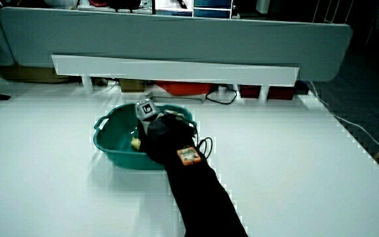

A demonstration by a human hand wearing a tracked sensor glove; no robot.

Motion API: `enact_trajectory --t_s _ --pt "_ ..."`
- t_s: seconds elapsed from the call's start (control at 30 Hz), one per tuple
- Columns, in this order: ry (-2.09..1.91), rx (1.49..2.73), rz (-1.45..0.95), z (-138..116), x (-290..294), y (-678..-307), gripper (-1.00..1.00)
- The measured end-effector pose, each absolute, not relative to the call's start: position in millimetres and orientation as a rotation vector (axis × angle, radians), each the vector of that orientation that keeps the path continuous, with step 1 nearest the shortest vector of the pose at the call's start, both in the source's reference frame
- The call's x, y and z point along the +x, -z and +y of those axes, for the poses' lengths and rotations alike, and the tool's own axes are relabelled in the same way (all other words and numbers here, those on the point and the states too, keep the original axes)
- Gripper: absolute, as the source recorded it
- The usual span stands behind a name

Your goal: Place banana into plate

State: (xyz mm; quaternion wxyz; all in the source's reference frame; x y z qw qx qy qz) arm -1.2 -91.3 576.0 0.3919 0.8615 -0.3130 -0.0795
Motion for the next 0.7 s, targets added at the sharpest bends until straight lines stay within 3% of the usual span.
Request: enact_trajectory --t_s 0.2,0.57,0.7 --pt "0.102 2.257 -0.71 -100 7 -568 -0.62" --pt "0.123 2.257 -0.725 -104 6 -556 -1.0" --pt "0.103 2.239 -0.754 -105 9 -552 -1.0"
